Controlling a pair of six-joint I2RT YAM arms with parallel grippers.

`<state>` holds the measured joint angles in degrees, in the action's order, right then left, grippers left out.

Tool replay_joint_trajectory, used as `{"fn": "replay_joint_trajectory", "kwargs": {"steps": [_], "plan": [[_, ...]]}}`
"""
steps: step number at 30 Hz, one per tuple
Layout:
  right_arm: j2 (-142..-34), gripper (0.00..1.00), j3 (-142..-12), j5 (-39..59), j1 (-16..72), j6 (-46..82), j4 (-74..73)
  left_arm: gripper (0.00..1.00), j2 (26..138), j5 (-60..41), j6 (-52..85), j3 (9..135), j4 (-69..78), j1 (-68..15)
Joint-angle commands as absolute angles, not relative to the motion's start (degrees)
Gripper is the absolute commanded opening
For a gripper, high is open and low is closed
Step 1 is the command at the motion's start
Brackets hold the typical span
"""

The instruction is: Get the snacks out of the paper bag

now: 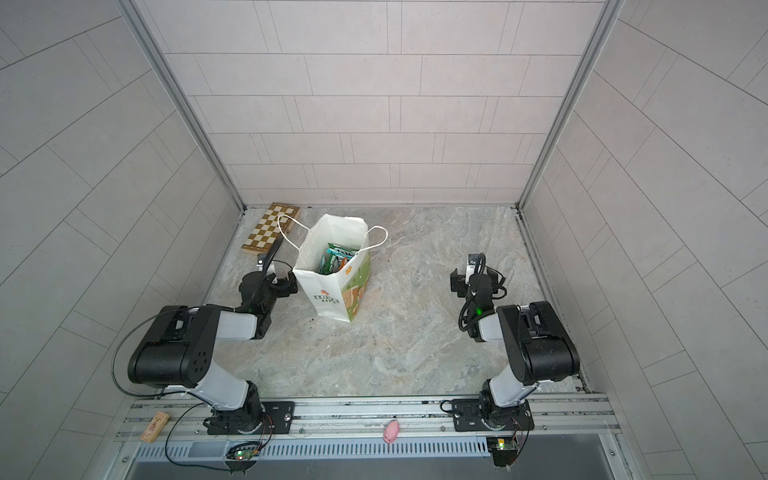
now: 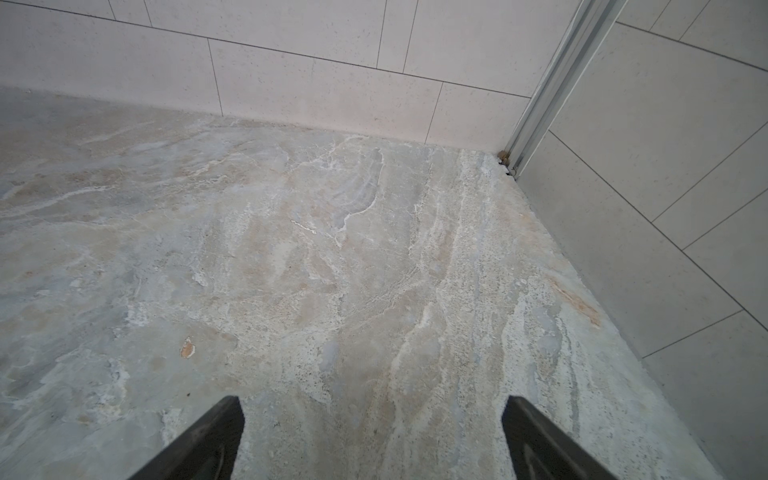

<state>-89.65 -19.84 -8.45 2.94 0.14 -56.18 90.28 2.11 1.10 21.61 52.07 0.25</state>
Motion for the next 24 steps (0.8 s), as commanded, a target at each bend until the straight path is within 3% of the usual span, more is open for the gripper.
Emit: {"fn": "replay_joint_trajectory", "kwargs": {"steps": [1,6,9,15,20,24], "plan": [[-86.3,0.99,-18.4,-11.6,2.7,1.7,-57.1,1.0,87.3,6.9,3.1,19.8,55.6,0.5],[-79.0,0.99,-18.7,-17.3,2.7,3.5,-50.1,1.0,77.7,15.7,6.2,20.1,46.4,0.4],[-72.7,0.99,-21.5,-18.5,2.7,8.1,-37.3,1.0,69.2,22.1,14.8,24.2,29.5,0.4],[-64.2,0.99,-28.7,-14.0,2.7,14.6,-14.5,1.0,58.7,23.9,25.9,36.6,3.8,0.4],[-60.0,0.99,-32.0,-5.4,2.7,15.7,-3.8,1.0,58.2,15.7,24.1,51.6,-9.2,1.0],[-57.0,0.99,-33.9,-0.6,2.6,15.9,1.3,1.0,60.9,-1.1,23.0,63.9,-18.8,2.0]]}}
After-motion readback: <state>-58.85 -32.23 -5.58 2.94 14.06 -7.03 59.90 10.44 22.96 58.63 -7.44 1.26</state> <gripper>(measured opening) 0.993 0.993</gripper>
